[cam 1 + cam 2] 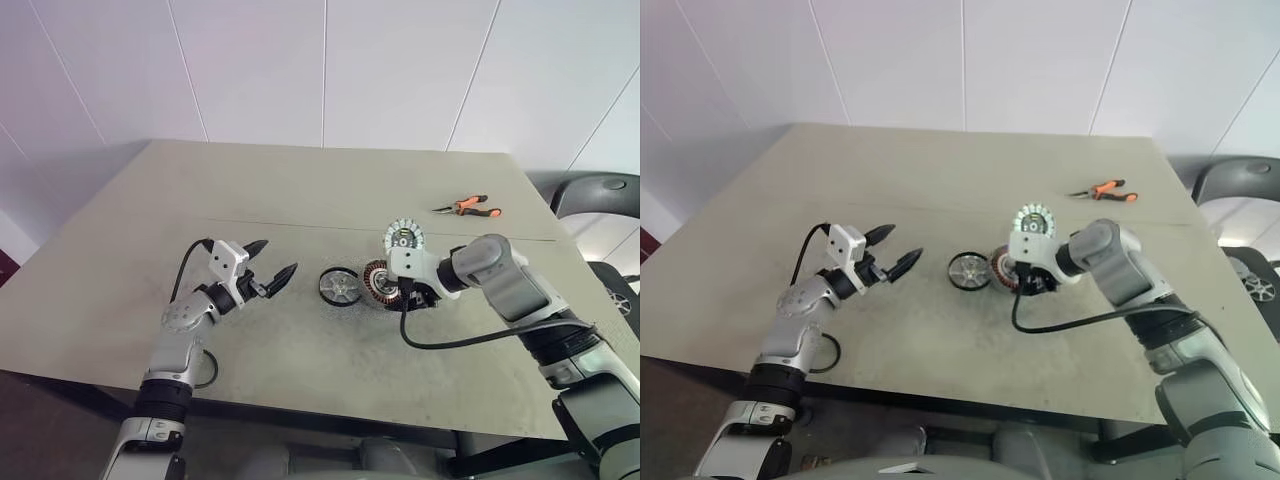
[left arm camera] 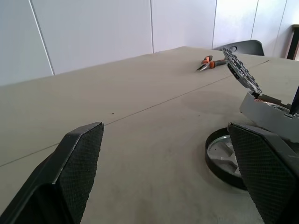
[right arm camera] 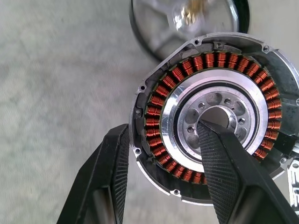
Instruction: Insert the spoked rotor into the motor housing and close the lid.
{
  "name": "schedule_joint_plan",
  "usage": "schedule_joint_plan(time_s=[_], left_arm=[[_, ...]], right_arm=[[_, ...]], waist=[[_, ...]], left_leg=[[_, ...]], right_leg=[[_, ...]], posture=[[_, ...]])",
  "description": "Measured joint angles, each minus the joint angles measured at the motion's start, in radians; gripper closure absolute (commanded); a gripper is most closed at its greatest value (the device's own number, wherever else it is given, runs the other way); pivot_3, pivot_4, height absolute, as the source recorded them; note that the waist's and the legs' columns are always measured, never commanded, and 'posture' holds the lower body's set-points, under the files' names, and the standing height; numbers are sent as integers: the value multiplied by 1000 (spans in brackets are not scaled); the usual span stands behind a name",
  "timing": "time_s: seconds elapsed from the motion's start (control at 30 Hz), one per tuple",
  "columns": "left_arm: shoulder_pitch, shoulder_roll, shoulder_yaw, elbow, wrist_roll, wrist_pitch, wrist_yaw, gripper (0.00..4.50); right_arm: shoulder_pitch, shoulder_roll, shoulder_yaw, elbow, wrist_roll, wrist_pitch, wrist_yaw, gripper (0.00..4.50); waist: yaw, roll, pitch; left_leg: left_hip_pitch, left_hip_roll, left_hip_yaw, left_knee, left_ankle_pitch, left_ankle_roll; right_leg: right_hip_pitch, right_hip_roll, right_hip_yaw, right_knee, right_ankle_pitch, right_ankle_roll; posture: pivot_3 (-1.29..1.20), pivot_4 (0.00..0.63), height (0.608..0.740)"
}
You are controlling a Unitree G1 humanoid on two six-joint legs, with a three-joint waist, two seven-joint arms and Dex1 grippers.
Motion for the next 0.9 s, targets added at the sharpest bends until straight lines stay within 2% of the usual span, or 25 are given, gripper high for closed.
schedule_joint_plan(time_s=[0.27,0.4,0.47,0.6,0.9], left_arm=[[-8,2,0,2,0,0,-4,0],[-16,5,0,7,0,0,-8,0],[-16,11,4,11,0,0,-9,0],[-20,8,-1,11,0,0,-17,0],[-20,9,0,11,0,0,-18,0]], right_arm=[[50,-77,19,-117,3,-35,94,2408],[27,-249,5,6,47,-188,277,2408],[27,-285,3,21,54,-217,316,2408],[40,-288,45,-17,109,-259,339,2408],[42,-229,53,-58,132,-240,344,2408]], waist=[[1,0,0],[18,3,3],[15,2,3],[-4,3,3],[-1,3,4]], left_leg=[[0,0,0,0,0,0],[-1,-2,1,1,0,0],[0,0,1,0,0,1],[0,1,1,-2,0,1],[0,1,1,1,0,1]], right_leg=[[1,0,-1,0,0,1],[3,-2,-1,-4,-2,-1],[2,-1,-1,-4,-2,-1],[-1,0,-1,0,-1,1],[0,0,-1,0,-1,1]], posture=[[0,0,740],[0,0,740],[0,0,740],[0,0,740],[0,0,740]])
